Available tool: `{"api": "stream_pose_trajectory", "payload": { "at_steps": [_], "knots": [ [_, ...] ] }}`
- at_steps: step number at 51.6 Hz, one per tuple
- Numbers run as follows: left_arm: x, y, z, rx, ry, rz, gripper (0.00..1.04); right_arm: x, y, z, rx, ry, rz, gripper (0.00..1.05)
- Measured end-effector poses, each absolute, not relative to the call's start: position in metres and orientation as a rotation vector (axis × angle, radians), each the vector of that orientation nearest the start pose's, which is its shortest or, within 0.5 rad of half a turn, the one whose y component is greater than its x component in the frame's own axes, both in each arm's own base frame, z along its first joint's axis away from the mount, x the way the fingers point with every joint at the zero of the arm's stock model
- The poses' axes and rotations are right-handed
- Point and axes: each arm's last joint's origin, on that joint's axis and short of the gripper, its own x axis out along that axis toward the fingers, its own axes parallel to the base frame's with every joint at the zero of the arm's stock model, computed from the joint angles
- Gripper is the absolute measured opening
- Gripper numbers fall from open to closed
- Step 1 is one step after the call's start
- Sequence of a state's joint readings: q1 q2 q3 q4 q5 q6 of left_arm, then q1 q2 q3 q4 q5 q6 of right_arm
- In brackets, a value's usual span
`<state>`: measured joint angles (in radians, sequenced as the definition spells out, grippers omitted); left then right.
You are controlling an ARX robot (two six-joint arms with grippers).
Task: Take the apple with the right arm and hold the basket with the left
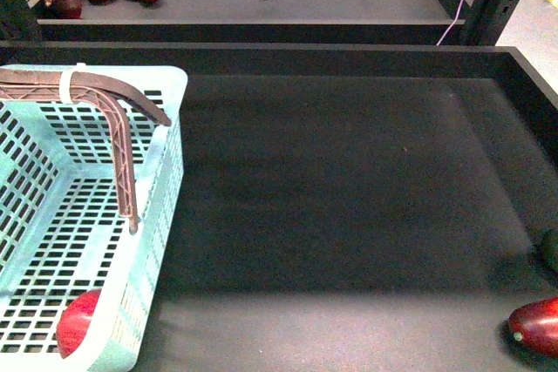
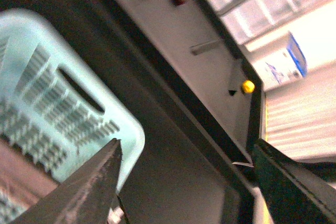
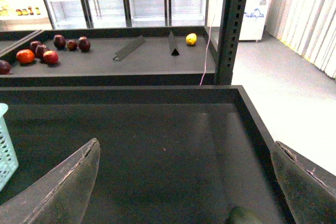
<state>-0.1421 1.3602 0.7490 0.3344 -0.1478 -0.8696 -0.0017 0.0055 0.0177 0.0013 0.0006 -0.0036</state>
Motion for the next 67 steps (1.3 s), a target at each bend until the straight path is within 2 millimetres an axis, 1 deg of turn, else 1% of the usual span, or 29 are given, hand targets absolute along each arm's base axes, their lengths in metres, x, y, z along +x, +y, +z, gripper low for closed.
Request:
{"api": "stream_pose_trajectory", "payload": {
  "at_steps": [1,3,5,8,10,13,14,17,18,19,20,22,24,27,38,55,67],
  "knots": [
    [0.281,-0.035,0.238,-0.675,0.181,0.060,0.69,0.097,0.000,0.169,-0.003,-0.014,-0.003,0.96],
    [0.275,-0.033,0.235,-0.568,0.131,0.030,0.64,0.097,0.000,0.169,-0.003,-0.014,-0.002,0.96],
    [0.265,-0.031,0.232,-0.418,0.068,-0.002,0.57,0.097,0.000,0.169,-0.003,-0.014,-0.002,0.96],
    [0.253,-0.027,0.230,-0.270,0.012,-0.012,0.48,0.097,0.000,0.169,-0.003,-0.014,-0.002,0.96],
    [0.245,-0.024,0.228,-0.198,-0.008,-0.007,0.41,0.097,0.000,0.169,-0.003,-0.014,-0.002,0.96],
    [0.231,-0.018,0.218,-0.096,-0.004,0.002,0.26,0.097,0.000,0.169,-0.003,-0.014,-0.002,0.96],
    [0.230,-0.018,0.217,-0.092,-0.003,0.004,0.25,0.097,0.000,0.169,-0.003,-0.014,-0.002,0.96],
    [0.221,-0.016,0.209,-0.055,0.010,-0.004,0.14,0.097,0.000,0.169,-0.003,-0.014,-0.002,0.96],
    [0.219,-0.016,0.208,-0.051,0.011,-0.004,0.12,0.097,0.000,0.169,-0.003,-0.014,-0.002,0.96],
    [0.216,-0.015,0.206,-0.044,0.014,-0.004,0.09,0.097,0.000,0.169,-0.003,-0.014,-0.002,0.96],
    [0.211,-0.014,0.203,-0.037,0.016,-0.004,0.03,0.097,0.000,0.169,-0.004,-0.014,-0.003,0.96],
    [0.205,-0.013,0.200,-0.027,0.015,-0.004,0.04,0.097,0.000,0.169,-0.003,-0.014,-0.002,0.96],
    [0.197,-0.007,0.196,-0.021,0.010,-0.025,0.04,0.097,0.000,0.169,-0.004,-0.014,-0.002,0.96],
    [0.188,-0.001,0.193,-0.018,0.004,-0.001,0.04,0.097,0.000,0.169,-0.003,-0.014,-0.003,0.96],
    [0.170,-0.001,0.184,-0.014,0.009,-0.003,0.04,0.097,0.000,0.169,-0.003,-0.014,-0.002,0.96],
    [0.148,-0.001,0.175,-0.013,0.009,-0.003,0.04,0.097,0.000,0.169,-0.003,-0.014,-0.002,0.96],
    [0.138,0.000,0.166,-0.010,0.007,-0.003,0.03,0.097,0.000,0.169,-0.003,-0.014,-0.002,0.96]
  ]
}}
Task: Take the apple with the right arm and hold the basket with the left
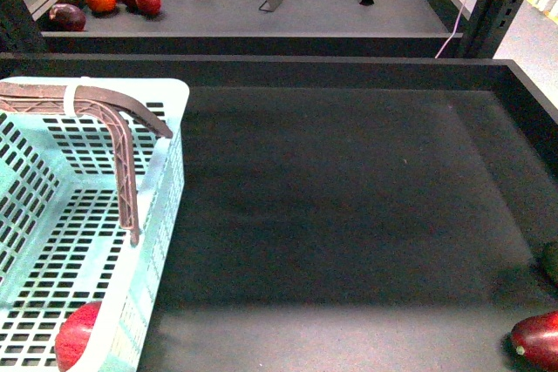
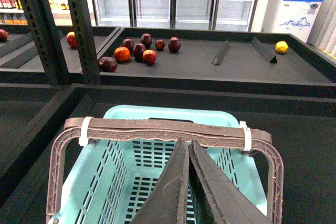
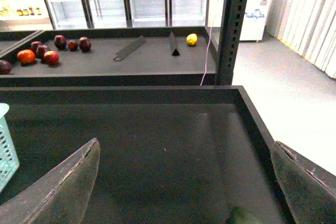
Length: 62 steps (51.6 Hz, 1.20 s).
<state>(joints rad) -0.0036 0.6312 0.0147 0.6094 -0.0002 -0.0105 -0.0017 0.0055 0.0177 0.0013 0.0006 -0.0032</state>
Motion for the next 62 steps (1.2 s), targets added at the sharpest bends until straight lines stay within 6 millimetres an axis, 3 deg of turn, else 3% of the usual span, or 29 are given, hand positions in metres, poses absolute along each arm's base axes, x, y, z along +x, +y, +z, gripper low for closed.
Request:
{"api": "stream_pose_trajectory", "payload": {
  "at_steps": [62],
  "knots": [
    [0.097,0.000,0.168,-0.011,-0.010,-0.003,0.03,0.097,0.000,0.169,-0.003,-0.014,-0.002,0.96]
  ]
}}
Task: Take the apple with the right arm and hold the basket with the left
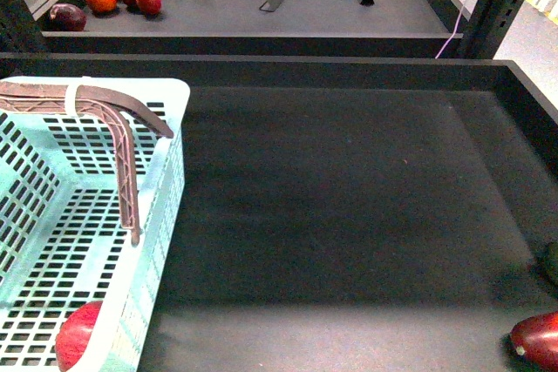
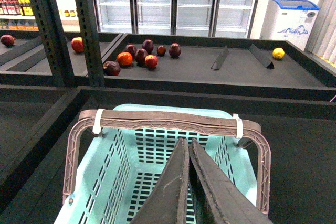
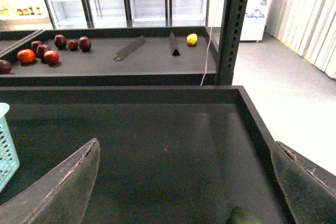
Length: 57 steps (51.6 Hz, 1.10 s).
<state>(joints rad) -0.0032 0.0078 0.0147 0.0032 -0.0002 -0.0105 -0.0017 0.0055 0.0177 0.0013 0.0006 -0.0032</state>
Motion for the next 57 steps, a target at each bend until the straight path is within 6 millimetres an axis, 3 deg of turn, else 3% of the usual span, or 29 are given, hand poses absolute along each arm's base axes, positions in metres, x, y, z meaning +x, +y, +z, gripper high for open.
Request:
{"api": "stream_pose_trajectory", "payload": {
  "at_steps": [31,36,40,57],
  "knots": [
    [0.0972,-0.0003,0.1682,-0.011,-0.010,-0.003,0.04,0.0969,-0.0002,0.1693,-0.003,-0.014,-0.002,0.96],
    [0.0972,-0.0003,0.1682,-0.011,-0.010,-0.003,0.22,0.0969,-0.0002,0.1693,-0.003,-0.014,-0.002,0.96],
    [0.0972,-0.0003,0.1682,-0.011,-0.010,-0.003,0.42,0.0969,-0.0002,0.1693,-0.003,-0.014,-0.002,0.96],
    [0.0972,-0.0003,0.1682,-0.011,-0.010,-0.003,0.97,0.0969,-0.0002,0.1693,-0.003,-0.014,-0.002,0.96]
  ]
}}
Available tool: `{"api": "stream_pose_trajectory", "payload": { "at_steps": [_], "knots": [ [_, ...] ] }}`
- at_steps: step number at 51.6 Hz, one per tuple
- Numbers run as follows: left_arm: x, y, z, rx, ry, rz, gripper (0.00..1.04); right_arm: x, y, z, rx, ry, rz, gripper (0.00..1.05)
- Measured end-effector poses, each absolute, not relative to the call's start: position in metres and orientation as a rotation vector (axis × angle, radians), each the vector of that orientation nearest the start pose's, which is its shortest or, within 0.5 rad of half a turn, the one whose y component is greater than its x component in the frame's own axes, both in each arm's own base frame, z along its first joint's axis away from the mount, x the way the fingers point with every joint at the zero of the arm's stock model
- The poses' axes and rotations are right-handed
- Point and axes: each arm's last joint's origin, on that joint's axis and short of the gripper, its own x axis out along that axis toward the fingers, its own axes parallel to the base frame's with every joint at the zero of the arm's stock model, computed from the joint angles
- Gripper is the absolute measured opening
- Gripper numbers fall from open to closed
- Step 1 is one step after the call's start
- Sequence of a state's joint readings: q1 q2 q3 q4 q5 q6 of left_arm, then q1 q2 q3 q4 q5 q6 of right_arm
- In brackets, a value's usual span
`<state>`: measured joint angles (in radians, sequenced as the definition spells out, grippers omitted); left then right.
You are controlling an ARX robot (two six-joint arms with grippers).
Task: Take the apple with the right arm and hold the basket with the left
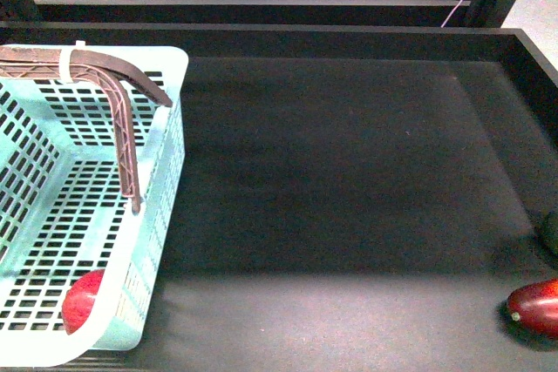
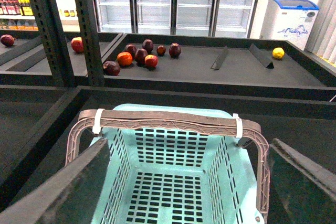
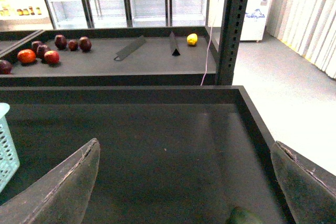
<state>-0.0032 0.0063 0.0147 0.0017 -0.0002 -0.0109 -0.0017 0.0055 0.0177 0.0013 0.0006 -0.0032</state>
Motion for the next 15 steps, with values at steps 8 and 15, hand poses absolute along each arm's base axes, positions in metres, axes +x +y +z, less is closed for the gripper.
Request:
{"api": "stream_pose_trajectory", "payload": {
  "at_steps": [8,15],
  "knots": [
    [0.0972,-0.0003,0.1682,-0.009,-0.010,-0.003,0.98,0.0969,-0.0002,0.1693,-0.003,-0.014,-0.002,0.96],
    [0.0972,-0.0003,0.1682,-0.009,-0.010,-0.003,0.98,0.0969,-0.0002,0.1693,-0.003,-0.014,-0.002,0.96]
  ]
}}
